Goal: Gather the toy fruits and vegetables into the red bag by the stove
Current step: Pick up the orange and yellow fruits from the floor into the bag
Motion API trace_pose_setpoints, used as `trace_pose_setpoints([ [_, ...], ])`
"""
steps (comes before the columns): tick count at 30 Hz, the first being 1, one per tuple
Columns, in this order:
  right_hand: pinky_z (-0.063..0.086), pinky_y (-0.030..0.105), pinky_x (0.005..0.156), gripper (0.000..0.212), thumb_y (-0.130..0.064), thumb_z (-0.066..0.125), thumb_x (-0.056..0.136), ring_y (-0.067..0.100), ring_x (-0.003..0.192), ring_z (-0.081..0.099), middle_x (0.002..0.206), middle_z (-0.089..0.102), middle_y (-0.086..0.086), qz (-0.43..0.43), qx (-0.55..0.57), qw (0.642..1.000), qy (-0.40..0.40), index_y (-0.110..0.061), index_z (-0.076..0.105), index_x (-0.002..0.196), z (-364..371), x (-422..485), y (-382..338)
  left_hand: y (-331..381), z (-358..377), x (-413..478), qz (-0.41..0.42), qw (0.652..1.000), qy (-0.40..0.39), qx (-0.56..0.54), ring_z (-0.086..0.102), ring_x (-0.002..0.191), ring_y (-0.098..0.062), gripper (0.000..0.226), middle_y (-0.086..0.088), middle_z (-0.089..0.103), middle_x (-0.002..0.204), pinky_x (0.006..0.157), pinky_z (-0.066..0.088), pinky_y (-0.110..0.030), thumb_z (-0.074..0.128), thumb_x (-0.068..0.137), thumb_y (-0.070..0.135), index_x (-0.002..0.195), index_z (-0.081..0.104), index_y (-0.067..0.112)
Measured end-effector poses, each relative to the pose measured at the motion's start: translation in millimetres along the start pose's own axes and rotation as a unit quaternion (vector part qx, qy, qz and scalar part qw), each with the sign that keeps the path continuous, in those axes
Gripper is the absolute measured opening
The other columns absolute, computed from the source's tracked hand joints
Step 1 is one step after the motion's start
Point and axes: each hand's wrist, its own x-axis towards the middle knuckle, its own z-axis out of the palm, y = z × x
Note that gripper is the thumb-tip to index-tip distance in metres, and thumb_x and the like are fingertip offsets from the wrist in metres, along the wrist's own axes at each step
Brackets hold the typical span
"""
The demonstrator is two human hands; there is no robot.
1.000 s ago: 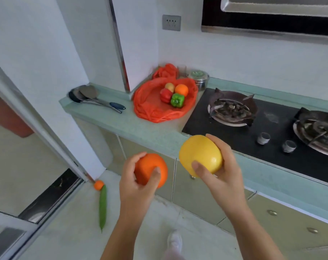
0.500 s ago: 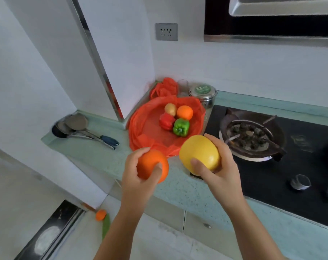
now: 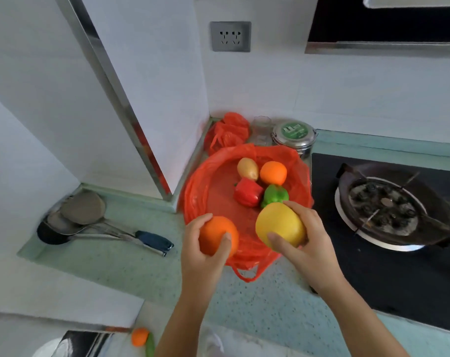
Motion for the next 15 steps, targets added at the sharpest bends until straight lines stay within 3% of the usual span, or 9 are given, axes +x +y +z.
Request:
trace_pose_setpoints([
  [5,0.036,0.006,0.077,0.062,-0.029,0.078,0.069,0.000,0.100,0.043,0.117,0.041,-0.014,0.031,-0.061,0.997,0.040,-0.040,0.044,0.120,38,40,2,-30,-5,65,0.034,0.997,-0.070,0.003,0.047,0.106,0.007,0.043,0.020,0.051,0.114,0.083,0.038,-0.006,0.058,0.067,0.049,0.108,0.051,0.040],
  [9,0.036,0.007,0.074,0.062,-0.031,0.077,0.071,0.005,0.104,0.042,0.120,0.038,-0.013,0.083,-0.081,0.991,0.072,-0.042,0.042,0.120,52,48,16,-54,11,93,0.053,0.991,-0.125,0.007,0.047,0.108,0.006,0.047,0.020,0.049,0.115,0.085,0.036,-0.006,0.058,0.070,0.050,0.112,0.052,0.030],
  [15,0.032,0.007,0.074,0.065,-0.034,0.075,0.072,0.006,0.106,0.040,0.120,0.035,-0.014,0.137,-0.135,0.977,0.090,-0.031,0.043,0.129,61,47,41,-78,34,113,0.057,0.980,-0.191,0.019,0.043,0.106,0.013,0.050,0.018,0.048,0.113,0.084,0.032,-0.001,0.058,0.069,0.053,0.112,0.051,0.027],
])
